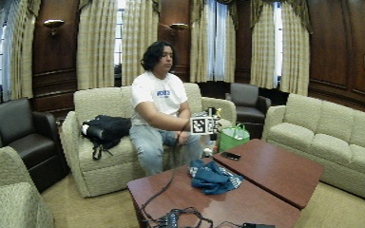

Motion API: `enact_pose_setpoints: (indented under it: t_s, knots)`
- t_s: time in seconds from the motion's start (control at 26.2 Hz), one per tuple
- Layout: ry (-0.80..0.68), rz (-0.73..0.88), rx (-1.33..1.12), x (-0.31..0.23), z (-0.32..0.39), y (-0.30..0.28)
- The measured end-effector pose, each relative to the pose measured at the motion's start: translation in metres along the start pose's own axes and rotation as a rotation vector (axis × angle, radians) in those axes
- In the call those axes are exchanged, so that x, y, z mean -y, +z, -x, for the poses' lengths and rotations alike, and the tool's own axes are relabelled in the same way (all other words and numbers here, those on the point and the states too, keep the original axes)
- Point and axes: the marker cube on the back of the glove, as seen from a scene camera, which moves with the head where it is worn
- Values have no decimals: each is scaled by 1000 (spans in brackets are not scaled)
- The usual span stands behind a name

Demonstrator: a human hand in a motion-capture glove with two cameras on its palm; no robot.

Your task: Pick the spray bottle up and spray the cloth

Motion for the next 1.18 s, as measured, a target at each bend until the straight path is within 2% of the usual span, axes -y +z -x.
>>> enact_pose_setpoints:
  t_s: [0.5, 0.84, 1.18]
  knots:
    - [-6, -129, -44, 85, -97, 54]
    - [38, -113, -61, 98, -151, 103]
    - [26, -197, -71, 113, -167, 123]
